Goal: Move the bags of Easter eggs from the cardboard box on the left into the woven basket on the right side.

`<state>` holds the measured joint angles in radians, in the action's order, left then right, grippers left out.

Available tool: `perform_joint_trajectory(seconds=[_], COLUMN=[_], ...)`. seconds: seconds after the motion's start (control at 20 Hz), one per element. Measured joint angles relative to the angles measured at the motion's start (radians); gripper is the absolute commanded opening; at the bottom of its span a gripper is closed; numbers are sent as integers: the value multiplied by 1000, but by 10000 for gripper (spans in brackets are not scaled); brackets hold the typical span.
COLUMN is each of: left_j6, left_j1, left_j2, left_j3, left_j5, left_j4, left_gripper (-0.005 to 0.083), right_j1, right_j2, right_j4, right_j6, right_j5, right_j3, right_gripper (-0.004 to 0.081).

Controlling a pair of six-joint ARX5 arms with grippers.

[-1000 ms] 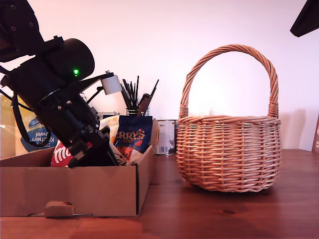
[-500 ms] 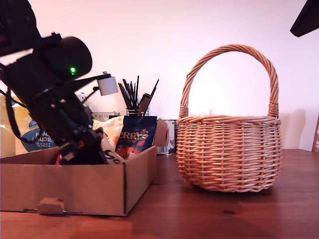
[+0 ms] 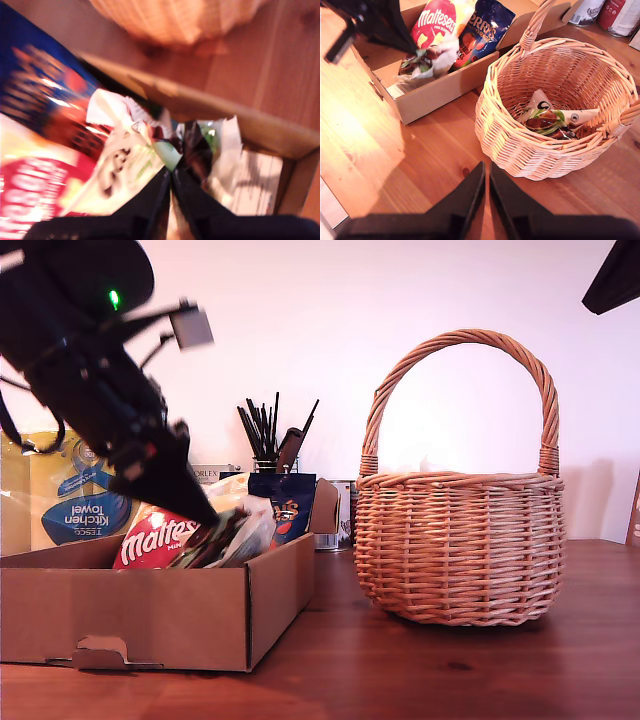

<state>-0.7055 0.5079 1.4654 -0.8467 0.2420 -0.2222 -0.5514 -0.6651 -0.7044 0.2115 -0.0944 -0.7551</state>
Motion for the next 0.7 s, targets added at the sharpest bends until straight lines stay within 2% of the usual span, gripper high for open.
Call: perform_joint_trajectory(seconds=[0.15, 0.2, 0.25, 0.3, 0.35, 0.4, 0.45, 0.7], left_j6=[19, 19, 19, 22, 22, 22, 22, 22], left_j1=[0, 0, 0, 0, 0, 0, 0, -3], left_j2=[-4, -4, -2, 4, 14, 26, 35, 41], left_j3=[0, 0, 0, 0, 0, 0, 0, 0], left_j5=[-8, -3, 4, 9, 10, 10, 10, 10], left_j4=[2, 2, 3, 5, 6, 6, 5, 17], left_gripper=[-24, 9, 164, 390, 653, 813, 773, 783], right_j1=[0, 0, 0, 0, 0, 0, 0, 0], right_j2=[0, 0, 0, 0, 0, 0, 0, 0], right_j4=[0, 0, 0, 0, 0, 0, 0, 0], right_j6=[0, 0, 0, 0, 0, 0, 0, 0], right_j5=[0, 0, 0, 0, 0, 0, 0, 0], right_j3=[0, 0, 0, 0, 0, 0, 0, 0], right_gripper=[-13, -13, -13, -13, -13, -13, -13, -13])
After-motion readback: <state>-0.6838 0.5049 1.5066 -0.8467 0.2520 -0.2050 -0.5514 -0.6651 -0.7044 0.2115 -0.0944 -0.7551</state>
